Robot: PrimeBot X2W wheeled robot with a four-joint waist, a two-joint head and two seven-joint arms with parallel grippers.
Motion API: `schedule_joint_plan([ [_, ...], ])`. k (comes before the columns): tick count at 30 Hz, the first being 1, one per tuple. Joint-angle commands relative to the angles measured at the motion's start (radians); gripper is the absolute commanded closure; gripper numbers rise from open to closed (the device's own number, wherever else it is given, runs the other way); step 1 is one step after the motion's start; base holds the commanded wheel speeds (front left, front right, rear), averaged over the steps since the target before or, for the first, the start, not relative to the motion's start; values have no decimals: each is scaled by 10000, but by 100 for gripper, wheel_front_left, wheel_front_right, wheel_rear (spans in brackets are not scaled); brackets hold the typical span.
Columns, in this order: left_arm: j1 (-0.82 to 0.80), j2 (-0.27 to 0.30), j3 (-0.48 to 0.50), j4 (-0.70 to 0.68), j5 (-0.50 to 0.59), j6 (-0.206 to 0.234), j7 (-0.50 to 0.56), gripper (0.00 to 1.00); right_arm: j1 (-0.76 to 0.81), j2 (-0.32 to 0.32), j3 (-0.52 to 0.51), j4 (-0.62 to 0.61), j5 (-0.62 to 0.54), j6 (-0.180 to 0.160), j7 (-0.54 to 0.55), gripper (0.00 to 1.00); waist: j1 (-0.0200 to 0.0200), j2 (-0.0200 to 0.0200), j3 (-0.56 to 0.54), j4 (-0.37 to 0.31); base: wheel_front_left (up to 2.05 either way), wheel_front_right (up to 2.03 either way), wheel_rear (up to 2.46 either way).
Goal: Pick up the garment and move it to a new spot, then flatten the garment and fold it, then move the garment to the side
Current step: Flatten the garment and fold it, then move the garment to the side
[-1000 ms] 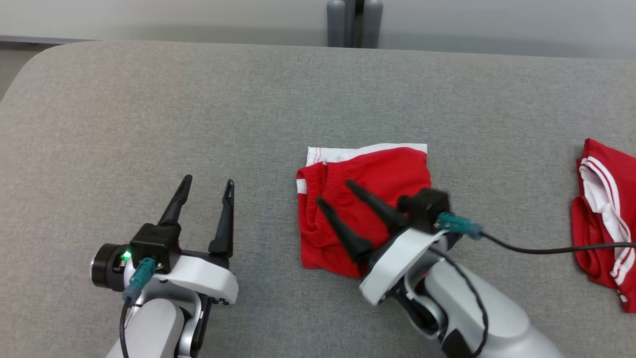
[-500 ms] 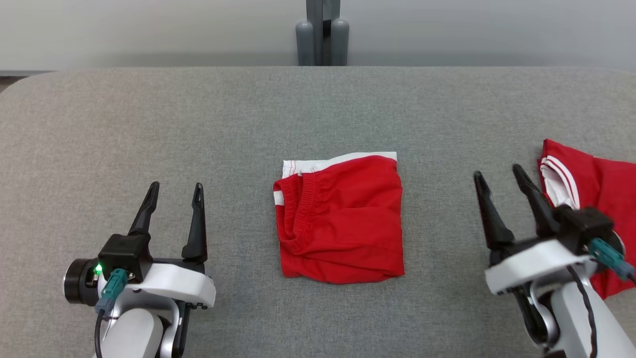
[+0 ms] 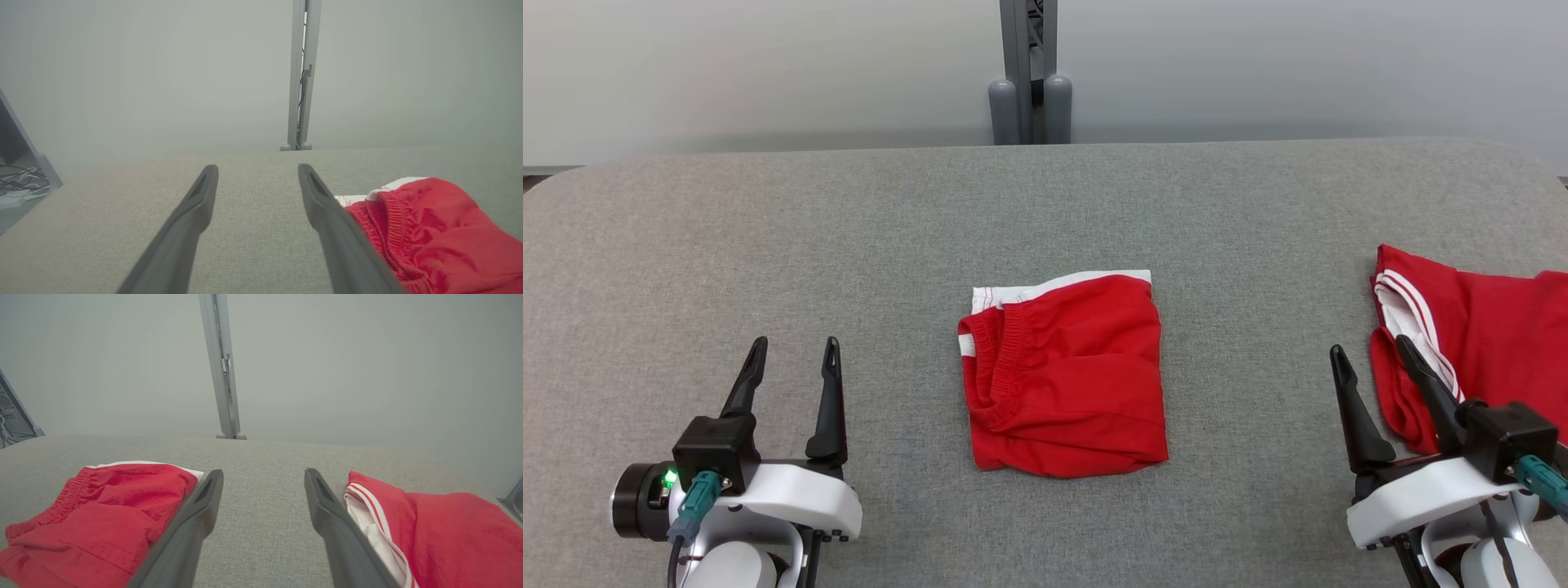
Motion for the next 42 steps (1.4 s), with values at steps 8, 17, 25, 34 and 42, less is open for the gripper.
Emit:
schedule_joint_plan([
  [8, -60, 90, -112, -220, -22, 90, 173, 0, 34, 25, 89, -325, -97, 2, 311, 0, 0, 0, 74, 165, 0, 0, 0],
  [17, -296, -55, -210, -190, -91, 50, 119, 0, -858, 33, 1791, 1386, 525, 2, 417, 0, 0, 0, 453, 717, 0, 0, 0],
  [25, -556, -135, -356, -18, -41, -44, 65, 0, -2007, 243, 2960, 3814, 1271, 2, -139, 0, 0, 0, 759, 1016, 0, 0, 0],
  [34, -711, -131, -403, 146, -60, -30, -3, 0, -2616, 341, 4733, 5475, 2902, 2, -310, 69, 0, 0, 835, 960, 0, 0, 0],
  [42, -825, -88, -411, 113, -71, 4, -51, 0, -3012, 272, 5424, 5938, 3609, 1, -729, 100, 0, 0, 822, 605, 0, 0, 0],
])
